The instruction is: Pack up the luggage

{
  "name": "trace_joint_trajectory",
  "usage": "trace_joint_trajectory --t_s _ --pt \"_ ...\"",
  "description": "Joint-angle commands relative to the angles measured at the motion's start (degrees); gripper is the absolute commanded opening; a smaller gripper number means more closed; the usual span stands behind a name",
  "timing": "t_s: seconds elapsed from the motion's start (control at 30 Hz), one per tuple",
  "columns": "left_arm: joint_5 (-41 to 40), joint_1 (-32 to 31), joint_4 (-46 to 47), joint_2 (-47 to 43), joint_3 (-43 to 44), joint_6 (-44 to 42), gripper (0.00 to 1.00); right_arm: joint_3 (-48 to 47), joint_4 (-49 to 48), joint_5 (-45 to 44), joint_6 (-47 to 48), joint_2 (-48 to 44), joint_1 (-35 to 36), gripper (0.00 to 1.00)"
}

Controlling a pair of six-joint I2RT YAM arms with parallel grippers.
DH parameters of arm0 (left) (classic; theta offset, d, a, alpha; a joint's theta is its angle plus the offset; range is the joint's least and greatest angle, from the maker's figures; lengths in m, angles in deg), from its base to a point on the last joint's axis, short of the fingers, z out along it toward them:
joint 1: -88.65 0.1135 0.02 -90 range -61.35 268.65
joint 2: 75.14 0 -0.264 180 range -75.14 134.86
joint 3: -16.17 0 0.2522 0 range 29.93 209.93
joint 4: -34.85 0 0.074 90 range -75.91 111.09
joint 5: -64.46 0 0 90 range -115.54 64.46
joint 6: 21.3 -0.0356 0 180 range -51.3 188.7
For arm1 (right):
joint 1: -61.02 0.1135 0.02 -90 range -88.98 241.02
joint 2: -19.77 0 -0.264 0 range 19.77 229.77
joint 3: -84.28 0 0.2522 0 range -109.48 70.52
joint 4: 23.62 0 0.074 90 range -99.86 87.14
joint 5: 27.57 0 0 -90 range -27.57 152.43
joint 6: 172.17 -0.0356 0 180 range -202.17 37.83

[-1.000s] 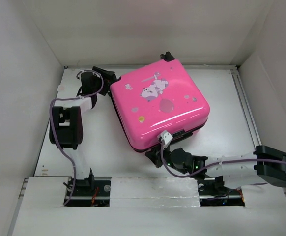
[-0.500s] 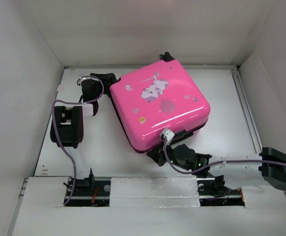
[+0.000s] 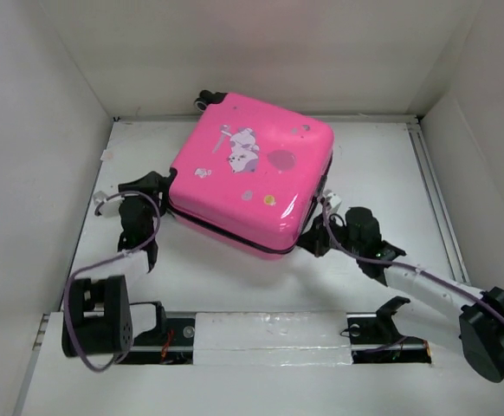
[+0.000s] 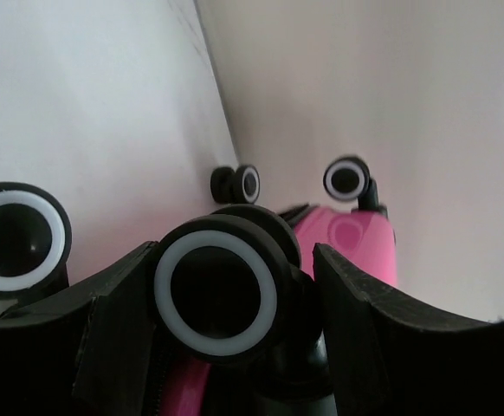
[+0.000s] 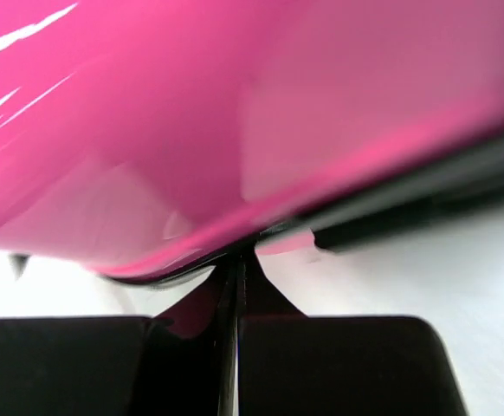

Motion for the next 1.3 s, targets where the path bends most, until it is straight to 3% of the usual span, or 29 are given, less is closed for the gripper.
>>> trace_joint_trajectory --t_s 0.0,0.2,0.43,0.57,0.73,0.87,1.03,1.17,1.27 --pt "8.5 -4.9 5.7 -13.9 -6.2 -5.9 0.0 -6.6 -8.2 -2.4 1.7 1.7 -4.0 0.0" --pt "6.3 -4.9 -7.9 -27.3 -2.9 -10.2 0.0 5.9 -8.9 -6.7 -4.1 -4.5 4.5 0.0" --pt "6.5 -4.9 -14.6 -33.6 5.4 -10.7 0.0 5.8 5.9 -16.2 -5.9 -16.8 16.7 0.0" --pt "8.6 -4.9 -17.1 -36.7 8.4 -10.7 0.0 2.6 6.5 -19.3 -2.7 -17.5 15.1 0.0" --pt "9.8 -4.9 -22.5 -37.9 14.6 -13.0 0.0 -4.7 4.6 -11.0 2.1 -7.8 6.0 0.0" --pt "9.8 -4.9 -34.1 -41.0 16.8 -14.7 0.0 -6.7 3.7 -8.5 3.3 -4.8 2.3 0.0" --pt "3.7 -4.9 -44.4 -48.4 9.5 -17.6 0.0 -5.3 3.1 -6.3 3.3 -4.8 -1.0 0.0" --pt "0.8 -4.9 -41.5 -45.8 2.0 -17.6 0.0 -4.6 3.1 -4.8 3.3 -5.4 -2.3 0.0" --pt "0.8 -4.9 -38.6 -41.5 1.5 -16.2 0.0 -3.2 3.1 -5.3 3.3 -7.4 -3.3 0.0"
